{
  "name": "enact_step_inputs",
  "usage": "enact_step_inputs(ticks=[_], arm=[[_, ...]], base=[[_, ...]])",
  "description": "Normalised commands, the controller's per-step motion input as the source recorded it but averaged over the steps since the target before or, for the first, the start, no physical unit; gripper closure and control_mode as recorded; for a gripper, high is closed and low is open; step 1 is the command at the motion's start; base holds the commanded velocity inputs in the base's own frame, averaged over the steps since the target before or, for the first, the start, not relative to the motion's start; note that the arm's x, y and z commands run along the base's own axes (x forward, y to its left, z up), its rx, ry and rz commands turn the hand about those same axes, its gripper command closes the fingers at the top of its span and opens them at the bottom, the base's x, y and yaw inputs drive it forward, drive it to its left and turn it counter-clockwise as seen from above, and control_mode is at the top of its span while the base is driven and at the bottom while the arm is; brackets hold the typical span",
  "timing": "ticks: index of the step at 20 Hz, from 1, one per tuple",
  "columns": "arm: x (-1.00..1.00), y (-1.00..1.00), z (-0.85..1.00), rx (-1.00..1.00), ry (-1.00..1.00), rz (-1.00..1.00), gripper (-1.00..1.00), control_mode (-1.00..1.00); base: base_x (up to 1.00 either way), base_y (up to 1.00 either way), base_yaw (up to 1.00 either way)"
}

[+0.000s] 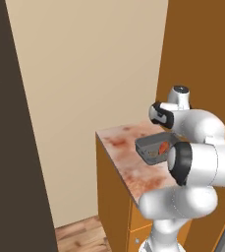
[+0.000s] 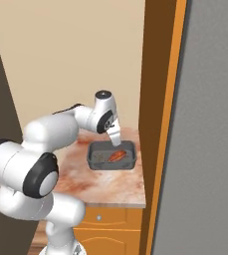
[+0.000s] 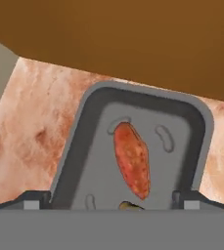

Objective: Take the garlic and sweet potato out of the freezer and place them in the tupperware container on the counter. Then put the tupperware containing the vegetables back in the freezer.

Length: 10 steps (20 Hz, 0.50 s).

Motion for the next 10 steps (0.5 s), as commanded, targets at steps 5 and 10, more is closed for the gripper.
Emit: enact_step_inputs(ticks=[5,10], arm=[[-0.33,0.15,0.0,0.33,-0.02,-0.76,-1.0,-1.0],[-0.2,0.07,0.0,0.24,-0.01,-0.84,-1.0,-1.0]], base=[[0.0,0.0,0.0],[0.0,0.0,0.0]])
